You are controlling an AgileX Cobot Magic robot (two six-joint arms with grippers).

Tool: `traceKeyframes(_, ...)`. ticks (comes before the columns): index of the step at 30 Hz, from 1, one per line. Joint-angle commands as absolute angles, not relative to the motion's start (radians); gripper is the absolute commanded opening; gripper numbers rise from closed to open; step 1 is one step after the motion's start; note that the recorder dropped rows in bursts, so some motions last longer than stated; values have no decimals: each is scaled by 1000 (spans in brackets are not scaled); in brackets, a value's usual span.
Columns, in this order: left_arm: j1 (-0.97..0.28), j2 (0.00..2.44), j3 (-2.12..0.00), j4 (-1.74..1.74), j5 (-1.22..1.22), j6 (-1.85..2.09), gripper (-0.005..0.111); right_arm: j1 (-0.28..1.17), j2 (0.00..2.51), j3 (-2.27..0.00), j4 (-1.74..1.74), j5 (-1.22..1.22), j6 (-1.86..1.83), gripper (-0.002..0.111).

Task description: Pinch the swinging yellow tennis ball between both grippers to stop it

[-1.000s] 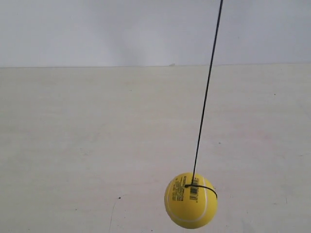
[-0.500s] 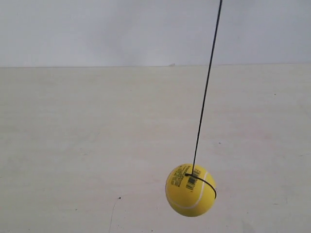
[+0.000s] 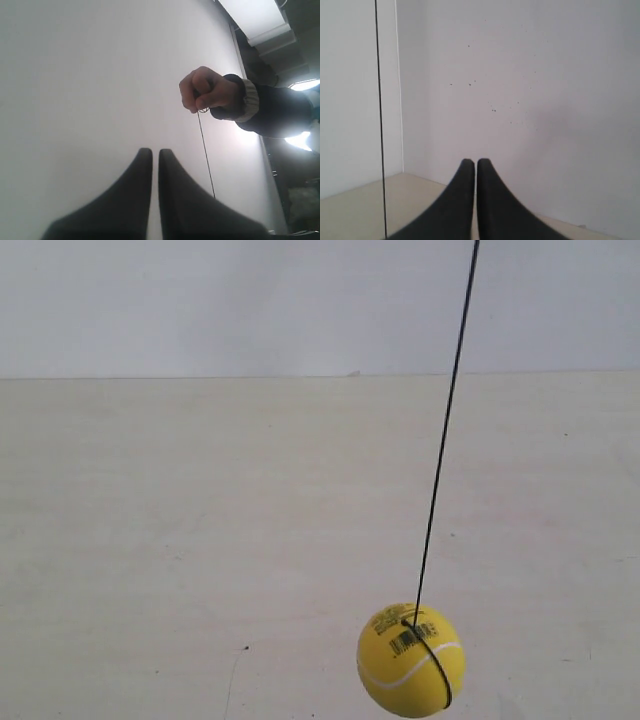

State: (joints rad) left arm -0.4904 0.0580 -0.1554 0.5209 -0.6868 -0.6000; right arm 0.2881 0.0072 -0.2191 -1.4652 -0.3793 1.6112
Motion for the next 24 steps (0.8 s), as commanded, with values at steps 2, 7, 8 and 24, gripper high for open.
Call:
traceKeyframes(2, -499, 53, -149, 512, -679, -610, 5, 289, 0, -222, -1465, -373, 1614, 0)
traceKeyframes(7, -499, 46, -149, 512, -679, -610, 5, 289, 0, -222, -1465, -373, 1614, 0)
traceKeyframes(8, -487, 16, -149, 512, -679, -610, 5, 289, 0, -222, -1465, -375, 1614, 0)
traceKeyframes(24, 72, 0, -149, 519, -793, -610, 5, 289, 0, -222, -1465, -375, 1614, 0)
